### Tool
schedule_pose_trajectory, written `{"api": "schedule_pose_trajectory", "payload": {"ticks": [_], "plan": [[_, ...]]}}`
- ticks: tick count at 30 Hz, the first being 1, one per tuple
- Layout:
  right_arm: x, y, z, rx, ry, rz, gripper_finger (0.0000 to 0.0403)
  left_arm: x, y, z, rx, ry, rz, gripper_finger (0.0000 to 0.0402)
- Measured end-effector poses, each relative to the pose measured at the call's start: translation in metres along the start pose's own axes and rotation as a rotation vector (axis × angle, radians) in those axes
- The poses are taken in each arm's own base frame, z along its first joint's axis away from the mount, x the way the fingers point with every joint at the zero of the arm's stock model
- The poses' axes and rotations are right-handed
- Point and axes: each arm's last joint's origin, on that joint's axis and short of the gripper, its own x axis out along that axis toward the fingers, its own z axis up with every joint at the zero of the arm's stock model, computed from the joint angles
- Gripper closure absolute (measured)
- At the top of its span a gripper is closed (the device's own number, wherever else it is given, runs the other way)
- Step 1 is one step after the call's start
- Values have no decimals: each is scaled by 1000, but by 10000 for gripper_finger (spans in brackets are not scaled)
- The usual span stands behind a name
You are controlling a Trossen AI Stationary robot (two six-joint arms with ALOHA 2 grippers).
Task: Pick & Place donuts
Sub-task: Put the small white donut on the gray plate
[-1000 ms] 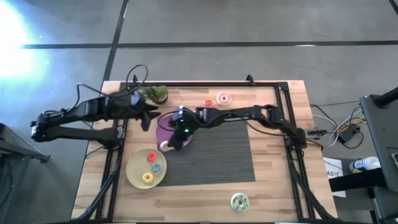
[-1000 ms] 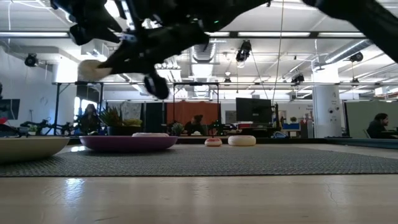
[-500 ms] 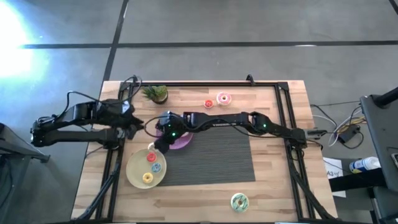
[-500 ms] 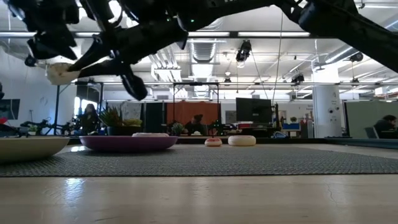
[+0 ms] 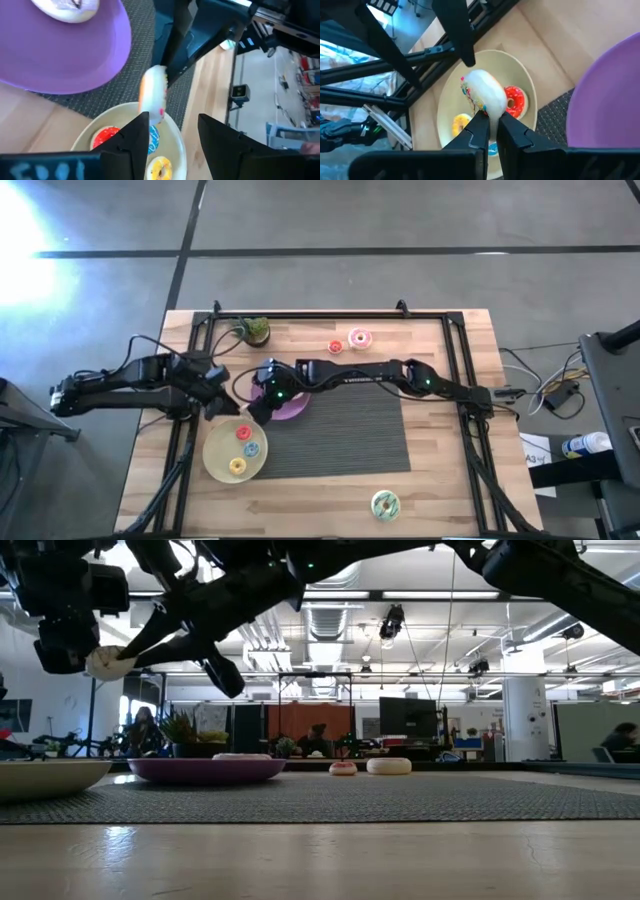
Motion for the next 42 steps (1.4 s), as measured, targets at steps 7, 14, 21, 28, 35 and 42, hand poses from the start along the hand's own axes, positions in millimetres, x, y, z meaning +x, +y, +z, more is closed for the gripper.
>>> {"api": "schedule_pose_trajectory", "payload": {"ticks": [7,14,21,28,35,42], "plan": [[-1,1,1,-8,-6,0,387,0,0,1,-4,-19,19,259],[-1,3,-2,-5,16,19,387,0,1,2,17,-53,59,259],[-1,3,-1,-4,15,20,387,8,5,2,19,-65,14,259],[-1,4,-1,-10,15,21,387,17,10,0,1,-59,-29,259],[-2,4,-1,-13,11,24,387,21,14,-3,6,-44,-20,264],[-2,4,0,-21,7,23,387,21,15,-3,33,-42,-19,314]]}}
